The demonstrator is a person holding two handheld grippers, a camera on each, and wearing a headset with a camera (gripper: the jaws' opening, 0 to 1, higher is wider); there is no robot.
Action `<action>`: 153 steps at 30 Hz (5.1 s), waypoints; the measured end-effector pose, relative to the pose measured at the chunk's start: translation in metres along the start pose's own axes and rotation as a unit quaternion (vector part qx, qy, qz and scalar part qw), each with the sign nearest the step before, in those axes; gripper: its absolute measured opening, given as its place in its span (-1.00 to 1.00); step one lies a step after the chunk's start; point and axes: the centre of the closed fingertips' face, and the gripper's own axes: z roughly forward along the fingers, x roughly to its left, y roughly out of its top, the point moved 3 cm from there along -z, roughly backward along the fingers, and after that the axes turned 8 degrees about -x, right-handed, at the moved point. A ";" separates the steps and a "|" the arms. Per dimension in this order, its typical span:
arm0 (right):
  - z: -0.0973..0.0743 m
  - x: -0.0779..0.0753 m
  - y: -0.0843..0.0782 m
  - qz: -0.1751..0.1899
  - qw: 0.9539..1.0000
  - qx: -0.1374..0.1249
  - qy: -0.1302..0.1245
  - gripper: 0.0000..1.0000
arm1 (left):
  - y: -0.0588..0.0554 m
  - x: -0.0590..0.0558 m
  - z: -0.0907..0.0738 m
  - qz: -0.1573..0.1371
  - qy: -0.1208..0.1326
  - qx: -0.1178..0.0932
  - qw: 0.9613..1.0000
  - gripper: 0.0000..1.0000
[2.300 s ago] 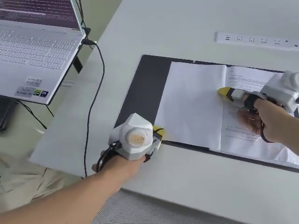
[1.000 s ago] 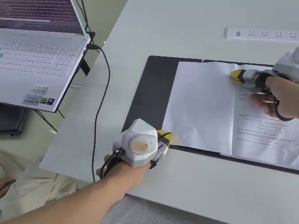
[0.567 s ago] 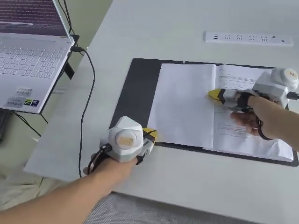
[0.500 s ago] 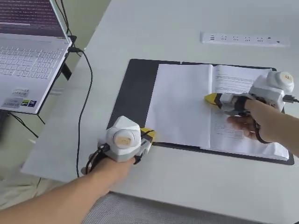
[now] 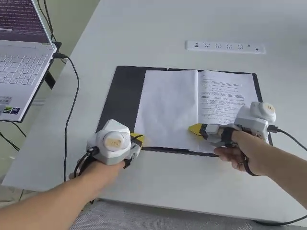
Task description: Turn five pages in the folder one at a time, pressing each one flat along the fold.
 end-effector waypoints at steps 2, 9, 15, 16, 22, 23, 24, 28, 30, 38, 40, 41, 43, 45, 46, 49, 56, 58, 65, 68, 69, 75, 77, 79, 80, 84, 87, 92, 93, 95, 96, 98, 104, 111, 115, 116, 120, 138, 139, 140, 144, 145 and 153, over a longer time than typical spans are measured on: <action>-0.003 -0.001 -0.007 0.005 1.000 0.003 0.002 -1.00 | 0.000 0.000 0.000 0.002 -0.001 0.001 1.000 -1.00; -0.014 0.000 -0.031 0.014 1.000 0.016 0.000 -1.00 | 0.001 -0.001 0.000 0.011 -0.002 0.005 1.000 -1.00; -0.020 0.000 -0.046 0.000 1.000 0.028 -0.002 -1.00 | 0.002 -0.002 -0.001 0.009 0.003 0.007 1.000 -1.00; -0.021 0.000 -0.048 -0.003 0.999 0.031 -0.004 -1.00 | 0.002 -0.002 -0.001 0.010 0.004 0.008 1.000 -1.00; -0.031 0.007 -0.057 -0.008 1.000 0.027 0.002 -1.00 | 0.004 -0.003 -0.002 -0.003 0.017 0.018 1.000 -1.00; -0.032 0.009 -0.057 -0.009 1.000 0.026 0.005 -1.00 | 0.004 -0.004 -0.002 -0.004 0.018 0.020 1.000 -1.00; -0.034 0.014 -0.058 -0.011 1.000 0.023 0.008 -1.00 | 0.004 -0.005 -0.003 -0.007 0.018 0.022 1.000 -1.00; -0.042 0.025 -0.055 -0.025 0.999 0.013 0.021 -1.00 | 0.002 -0.015 -0.008 0.003 0.004 0.040 0.999 -1.00; -0.046 0.028 -0.052 -0.039 0.999 0.007 0.024 -1.00 | 0.002 -0.019 -0.010 0.011 -0.001 0.042 0.999 -1.00; -0.073 0.041 -0.041 -0.070 0.997 -0.028 0.029 -1.00 | 0.015 -0.031 -0.025 0.012 -0.012 0.034 0.999 -0.86; -0.079 0.043 -0.037 -0.077 0.996 -0.036 0.030 -1.00 | 0.021 -0.033 -0.029 0.011 -0.015 0.024 1.000 -0.81; -0.084 0.043 -0.033 -0.085 0.995 -0.045 0.028 -1.00 | 0.024 -0.034 -0.033 0.011 -0.015 0.023 1.000 -0.80; -0.093 0.044 -0.027 -0.101 0.993 -0.064 0.022 -1.00 | 0.028 -0.037 -0.038 0.008 -0.017 0.022 1.000 -0.76; -0.103 0.045 -0.020 -0.115 0.990 -0.080 0.013 -0.92 | 0.032 -0.038 -0.045 0.003 -0.016 0.024 1.000 -0.67; -0.106 0.046 -0.015 -0.127 0.988 -0.092 0.011 -0.85 | 0.033 -0.039 -0.048 0.000 -0.015 0.027 1.000 -0.57; -0.125 0.053 -0.010 -0.156 0.981 -0.116 -0.005 -0.65 | 0.041 -0.040 -0.060 -0.014 -0.017 0.020 1.000 -0.42; -0.171 0.066 -0.002 -0.179 0.968 -0.170 -0.031 -0.49 | 0.055 -0.038 -0.090 -0.041 -0.010 0.016 0.999 -0.30; -0.182 0.069 0.000 -0.190 0.963 -0.185 -0.037 -0.49 | 0.061 -0.038 -0.099 -0.041 -0.007 0.011 0.999 -0.25; -0.207 0.071 0.003 -0.212 0.953 -0.208 -0.060 -0.37 | 0.074 -0.036 -0.120 -0.035 0.005 -0.004 0.999 -0.06; -0.212 0.070 0.003 -0.209 0.952 -0.215 -0.062 -0.33 | 0.078 -0.038 -0.128 -0.037 0.008 -0.007 0.999 -0.04; -0.213 0.068 0.003 -0.211 0.951 -0.216 -0.065 -0.33 | 0.079 -0.039 -0.130 -0.033 0.010 -0.007 0.999 -0.04; -0.215 0.061 -0.001 -0.229 0.949 -0.205 -0.076 -0.24 | 0.076 -0.039 -0.133 -0.034 0.011 -0.008 0.999 0.00; -0.217 0.060 0.000 -0.229 0.948 -0.206 -0.080 -0.21 | 0.075 -0.039 -0.134 -0.040 0.013 -0.008 0.999 0.04; -0.219 0.059 0.002 -0.231 0.947 -0.210 -0.080 -0.20 | 0.075 -0.041 -0.135 -0.043 0.012 -0.008 0.999 0.06; -0.220 0.058 0.003 -0.235 0.945 -0.211 -0.081 -0.19 | 0.074 -0.042 -0.134 -0.040 0.012 -0.006 0.999 0.06; -0.223 0.053 0.010 -0.231 0.944 -0.218 -0.085 -0.17 | 0.074 -0.042 -0.130 -0.041 0.010 -0.002 0.999 0.07; -0.223 0.048 0.013 -0.231 0.944 -0.219 -0.091 -0.17 | 0.076 -0.047 -0.123 -0.036 0.008 -0.001 0.999 0.09; -0.226 0.038 0.015 -0.241 0.940 -0.216 -0.107 -0.09 | 0.078 -0.055 -0.110 -0.029 0.000 0.006 1.000 0.14; -0.227 0.034 0.015 -0.245 0.938 -0.215 -0.116 -0.05 | 0.078 -0.056 -0.108 -0.028 -0.001 0.007 1.000 0.14; -0.229 0.030 0.013 -0.247 0.937 -0.214 -0.121 0.02 | 0.079 -0.058 -0.106 -0.030 0.000 0.005 1.000 0.19; -0.229 0.029 0.013 -0.246 0.938 -0.213 -0.121 0.01 | 0.079 -0.059 -0.104 -0.033 -0.003 0.006 0.999 0.18; -0.229 0.027 0.012 -0.245 0.939 -0.209 -0.121 -0.03 | 0.076 -0.061 -0.102 -0.026 -0.004 0.015 1.000 0.16; -0.230 0.017 0.012 -0.241 0.939 -0.209 -0.129 -0.05 | 0.068 -0.078 -0.084 -0.020 -0.024 0.034 0.999 0.15; -0.229 0.010 0.012 -0.244 0.939 -0.204 -0.131 -0.06 | 0.070 -0.122 -0.041 0.007 -0.075 0.043 0.996 0.13; -0.227 0.005 0.016 -0.241 0.939 -0.207 -0.132 -0.07 | 0.076 -0.147 -0.013 0.020 -0.100 0.036 0.994 0.10; -0.225 0.002 0.017 -0.240 0.939 -0.207 -0.131 -0.07 | 0.077 -0.151 -0.007 0.019 -0.100 0.034 0.994 0.10; -0.223 0.000 0.020 -0.239 0.940 -0.206 -0.130 -0.08 | 0.083 -0.172 0.019 0.020 -0.116 0.022 0.993 0.11; -0.223 -0.024 0.036 -0.218 0.944 -0.206 -0.138 -0.12 | 0.072 -0.214 0.102 0.063 -0.115 0.017 0.991 0.17; -0.222 -0.025 0.036 -0.217 0.945 -0.204 -0.138 -0.13 | 0.072 -0.215 0.104 0.064 -0.114 0.018 0.991 0.17; -0.222 -0.025 0.036 -0.216 0.945 -0.205 -0.137 -0.13 | 0.070 -0.216 0.106 0.069 -0.110 0.019 0.991 0.17; -0.219 -0.029 0.038 -0.214 0.946 -0.203 -0.137 -0.15 | 0.059 -0.215 0.112 0.082 -0.101 0.039 0.991 0.15; -0.218 -0.030 0.038 -0.215 0.945 -0.203 -0.137 -0.15 | 0.056 -0.215 0.113 0.087 -0.099 0.038 0.990 0.14; -0.210 -0.033 0.039 -0.210 0.948 -0.198 -0.132 -0.18 | 0.055 -0.214 0.115 0.112 -0.102 0.023 0.988 0.08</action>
